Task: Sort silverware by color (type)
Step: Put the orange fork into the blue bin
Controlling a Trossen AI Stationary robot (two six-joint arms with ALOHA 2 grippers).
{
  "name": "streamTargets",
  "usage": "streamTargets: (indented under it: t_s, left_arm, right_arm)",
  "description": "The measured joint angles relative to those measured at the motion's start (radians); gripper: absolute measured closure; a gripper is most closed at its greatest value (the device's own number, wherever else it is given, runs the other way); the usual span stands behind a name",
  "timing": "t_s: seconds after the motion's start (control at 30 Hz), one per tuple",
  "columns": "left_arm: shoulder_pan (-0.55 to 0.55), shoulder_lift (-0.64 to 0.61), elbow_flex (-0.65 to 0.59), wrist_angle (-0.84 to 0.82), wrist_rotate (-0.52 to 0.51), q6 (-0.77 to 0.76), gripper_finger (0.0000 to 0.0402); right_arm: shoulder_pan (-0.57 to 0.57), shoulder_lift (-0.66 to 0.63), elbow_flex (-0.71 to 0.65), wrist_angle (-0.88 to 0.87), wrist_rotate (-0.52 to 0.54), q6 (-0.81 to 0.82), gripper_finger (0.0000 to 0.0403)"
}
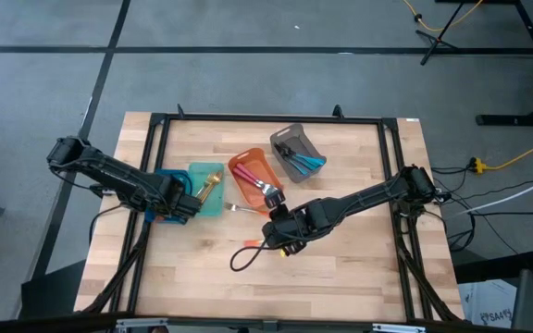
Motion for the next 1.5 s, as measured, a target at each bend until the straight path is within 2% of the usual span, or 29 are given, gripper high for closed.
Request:
streamTargets:
  t_s: [0.23, 0.47, 0.73, 0.9, 1.33, 1.5]
  left_arm:
    - [0.0, 0.0, 0.0, 0.0, -0.016, 0.0, 0.035]
    - [0.0, 0.0, 0.0, 0.001, -0.045, 0.0, 0.0347]
    - [0.0, 0.0, 0.001, -0.027, -0.051, -0.005, 0.0348]
    - [0.0, -0.001, 0.001, -0.053, 0.011, 0.0, 0.0349]
    - [0.0, -0.001, 0.001, -0.053, 0.009, -0.002, 0.0349]
    - [0.0, -0.001, 0.001, -0.053, 0.006, -0.005, 0.0349]
  right_arm:
    - [0.0, 0.0, 0.0, 0.0, -0.058, 0.0, 0.0317]
    - [0.002, 0.0, -0.001, 0.002, -0.147, 0.005, 0.0317]
    - [0.002, 0.0, -0.001, 0.004, -0.151, 0.024, 0.0317]
    - [0.002, 0.0, -0.002, 0.03, -0.152, 0.026, 0.0317]
    - [0.002, 0.0, -0.002, 0.027, -0.153, 0.028, 0.0317]
    - [0.002, 0.0, -0.002, 0.005, -0.213, 0.109, 0.0317]
